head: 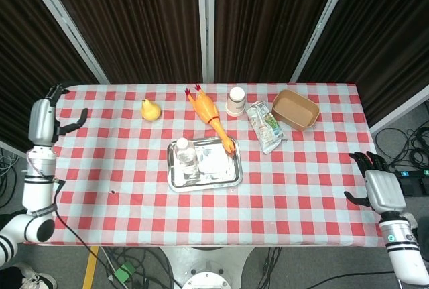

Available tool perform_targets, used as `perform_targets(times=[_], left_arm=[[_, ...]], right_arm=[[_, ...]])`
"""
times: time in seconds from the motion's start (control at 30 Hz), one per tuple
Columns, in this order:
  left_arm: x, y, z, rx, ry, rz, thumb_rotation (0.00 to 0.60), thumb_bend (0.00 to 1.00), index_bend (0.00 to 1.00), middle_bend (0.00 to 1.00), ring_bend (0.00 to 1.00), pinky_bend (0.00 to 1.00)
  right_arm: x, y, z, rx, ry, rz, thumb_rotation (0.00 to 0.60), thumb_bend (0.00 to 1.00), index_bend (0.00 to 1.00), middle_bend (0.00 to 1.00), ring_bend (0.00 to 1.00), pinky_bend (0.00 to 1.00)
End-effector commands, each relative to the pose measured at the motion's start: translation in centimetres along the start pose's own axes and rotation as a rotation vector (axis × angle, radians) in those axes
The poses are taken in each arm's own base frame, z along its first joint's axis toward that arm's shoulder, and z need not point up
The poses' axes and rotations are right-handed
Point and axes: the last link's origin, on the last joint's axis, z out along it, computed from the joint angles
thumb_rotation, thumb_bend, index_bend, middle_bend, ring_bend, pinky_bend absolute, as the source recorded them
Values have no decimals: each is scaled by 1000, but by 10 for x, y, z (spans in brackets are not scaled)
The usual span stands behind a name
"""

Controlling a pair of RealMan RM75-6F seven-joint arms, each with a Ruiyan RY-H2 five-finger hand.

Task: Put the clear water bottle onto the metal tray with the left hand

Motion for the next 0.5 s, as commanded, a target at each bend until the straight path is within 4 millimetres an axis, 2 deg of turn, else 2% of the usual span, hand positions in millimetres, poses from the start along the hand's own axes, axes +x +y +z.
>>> perform_targets(times=[0.03,0.13,0.2,0.33,0.5], left_arm=[[1,-36,-14,-42,-108,483,600,368,330,299,209,255],[-3,-50,-29,-78,-201,694,600,322,317,278,188,229],[-6,-56,-38,-89,-254,767,600,271,299,264,178,220],[-11,-59,-49,-99,-305,796,600,232,289,258,175,218],[-13,-58,-54,-85,-333,773,600,196,288,258,174,217]], right_arm=[[0,0,1,-3,-1,-1,600,125,122,111,0,11],[-1,1,2,-6,-2,-3,600,125,122,112,0,11],[-2,1,2,-6,-3,-5,600,125,122,112,0,11],[-3,0,2,-7,-4,-10,600,124,122,112,0,11],[-3,0,2,-5,-3,-11,600,124,122,112,0,11]])
